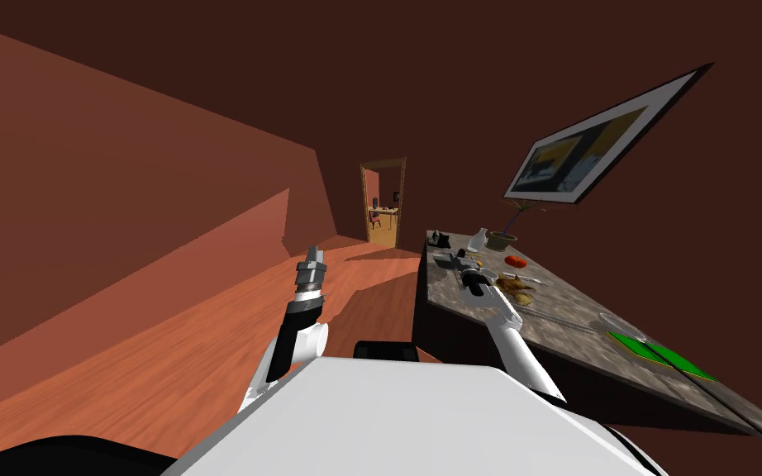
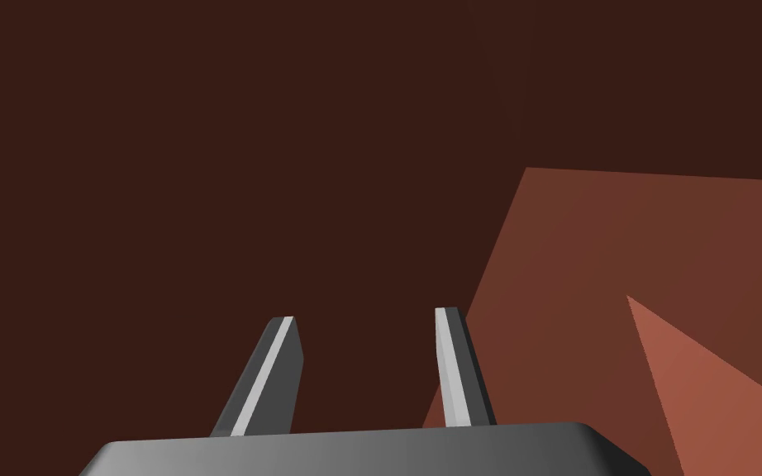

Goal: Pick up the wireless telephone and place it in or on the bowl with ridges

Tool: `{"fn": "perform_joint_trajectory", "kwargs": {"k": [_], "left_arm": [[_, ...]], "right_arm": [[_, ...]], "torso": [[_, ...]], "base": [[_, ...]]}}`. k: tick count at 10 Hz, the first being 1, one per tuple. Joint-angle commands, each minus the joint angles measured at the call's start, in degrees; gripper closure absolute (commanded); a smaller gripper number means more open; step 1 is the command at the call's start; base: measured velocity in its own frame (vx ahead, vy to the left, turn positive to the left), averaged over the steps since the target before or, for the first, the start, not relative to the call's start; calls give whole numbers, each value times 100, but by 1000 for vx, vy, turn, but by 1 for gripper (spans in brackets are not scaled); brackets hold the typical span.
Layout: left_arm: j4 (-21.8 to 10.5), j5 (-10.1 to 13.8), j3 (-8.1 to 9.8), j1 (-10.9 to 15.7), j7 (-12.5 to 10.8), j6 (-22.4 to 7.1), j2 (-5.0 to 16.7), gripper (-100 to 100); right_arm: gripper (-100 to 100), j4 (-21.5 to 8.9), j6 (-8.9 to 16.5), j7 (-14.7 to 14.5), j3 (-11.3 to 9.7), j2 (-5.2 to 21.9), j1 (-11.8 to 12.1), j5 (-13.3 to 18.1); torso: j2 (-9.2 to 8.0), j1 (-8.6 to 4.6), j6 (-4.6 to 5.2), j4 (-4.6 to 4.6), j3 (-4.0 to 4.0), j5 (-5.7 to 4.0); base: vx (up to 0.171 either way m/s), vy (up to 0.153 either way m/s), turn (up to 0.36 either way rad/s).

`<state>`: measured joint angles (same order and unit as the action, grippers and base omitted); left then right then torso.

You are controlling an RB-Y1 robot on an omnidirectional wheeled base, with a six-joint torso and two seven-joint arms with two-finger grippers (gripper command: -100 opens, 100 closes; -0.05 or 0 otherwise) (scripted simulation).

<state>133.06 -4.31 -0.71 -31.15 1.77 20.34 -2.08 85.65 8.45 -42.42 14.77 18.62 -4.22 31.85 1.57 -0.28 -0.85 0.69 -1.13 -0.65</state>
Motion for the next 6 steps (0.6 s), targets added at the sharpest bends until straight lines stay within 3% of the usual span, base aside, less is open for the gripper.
{"fn": "perform_joint_trajectory", "kwargs": {"k": [1, 3, 4, 5, 6], "left_arm": [[0, 0, 0, 0, 0, 0, 0, 0], [0, 0, 0, 0, 0, 0, 0, 0], [0, 0, 0, 0, 0, 0, 0, 0], [0, 0, 0, 0, 0, 0, 0, 0], [0, 0, 0, 0, 0, 0, -1, 0]], "right_arm": [[-100, 0, 0, 0, 0, 0, 0, 0], [-100, 0, 0, 0, 0, 0, 0, 0], [0, 0, 0, 0, 0, 0, 0, 0], [-100, -294, -281, 102, -129, 282, -272, -149], [-100, -523, -307, 102, -129, 307, -279, -149]], "torso": [[0, 0, 0, 0, 0, 0], [-2, 1, 0, 0, 1, 0], [-2, 1, 0, 0, 1, 0], [7, 1, -11, -5, -1, 5], [19, 29, -17, -9, -5, 15]], "base": [[0, 0, 0], [0, 0, 0], [-7, 2, -20], [-5, 80, -106], [-4, 104, -53]]}}
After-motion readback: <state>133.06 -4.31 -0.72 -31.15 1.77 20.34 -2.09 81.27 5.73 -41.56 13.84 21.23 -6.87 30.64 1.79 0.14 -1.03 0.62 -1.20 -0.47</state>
